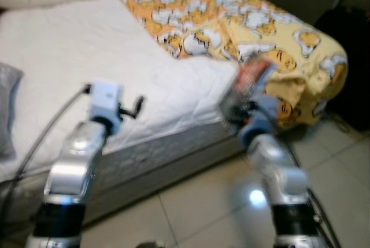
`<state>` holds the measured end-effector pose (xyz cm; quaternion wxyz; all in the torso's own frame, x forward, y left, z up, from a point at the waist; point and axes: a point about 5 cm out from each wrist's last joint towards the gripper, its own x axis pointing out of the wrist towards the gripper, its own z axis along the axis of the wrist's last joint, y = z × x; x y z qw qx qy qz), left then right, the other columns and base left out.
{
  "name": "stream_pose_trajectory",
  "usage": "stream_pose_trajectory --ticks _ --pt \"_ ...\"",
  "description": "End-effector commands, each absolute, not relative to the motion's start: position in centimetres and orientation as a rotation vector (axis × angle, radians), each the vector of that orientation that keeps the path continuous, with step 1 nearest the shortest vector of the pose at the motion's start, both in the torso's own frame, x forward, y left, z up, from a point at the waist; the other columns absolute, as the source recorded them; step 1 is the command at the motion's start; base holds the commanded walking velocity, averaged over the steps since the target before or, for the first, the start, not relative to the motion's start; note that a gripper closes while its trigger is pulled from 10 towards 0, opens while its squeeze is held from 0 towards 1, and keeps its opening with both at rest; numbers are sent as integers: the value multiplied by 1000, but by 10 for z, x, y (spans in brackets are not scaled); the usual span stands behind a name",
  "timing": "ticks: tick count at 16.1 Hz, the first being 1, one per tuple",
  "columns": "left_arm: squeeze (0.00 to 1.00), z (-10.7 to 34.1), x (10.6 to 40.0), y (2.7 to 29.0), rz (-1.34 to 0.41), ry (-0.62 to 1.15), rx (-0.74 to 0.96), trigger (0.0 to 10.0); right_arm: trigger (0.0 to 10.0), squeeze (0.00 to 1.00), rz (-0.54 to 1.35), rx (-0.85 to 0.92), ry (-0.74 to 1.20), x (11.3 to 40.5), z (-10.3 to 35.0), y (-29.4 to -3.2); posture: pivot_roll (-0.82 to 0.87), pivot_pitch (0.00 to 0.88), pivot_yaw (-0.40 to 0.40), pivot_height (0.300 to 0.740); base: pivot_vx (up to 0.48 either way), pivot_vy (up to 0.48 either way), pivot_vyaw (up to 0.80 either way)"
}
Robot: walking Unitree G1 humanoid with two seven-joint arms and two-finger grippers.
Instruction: Clean up the room
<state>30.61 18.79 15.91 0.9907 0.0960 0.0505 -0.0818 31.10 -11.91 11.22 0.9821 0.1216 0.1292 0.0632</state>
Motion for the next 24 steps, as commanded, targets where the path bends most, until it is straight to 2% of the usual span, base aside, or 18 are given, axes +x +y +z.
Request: stream_pose_trajectory --ticks 1,6,18,22,24 --pt "0 161 308 179 -188 93 188 10000 10000 0 114 225 201 316 125 -125 40 0 1 740 0 319 0" --pt "0 163 310 183 -146 74 189 10000 10000 0 160 103 193 318 125 -121 41 0 0 740 0 0 0" --pt "0 168 312 185 -119 52 184 10000 10000 0 196 103 195 317 126 -117 39 0 1 740 0 0 800" --pt "0 168 312 185 -121 55 184 10000 10000 0 197 104 195 318 126 -116 38 0 3 740 252 0 0" --pt "0 168 312 185 -122 58 181 10000 10000 0 207 91 191 318 126 -114 39 0 2 740 323 0 581"
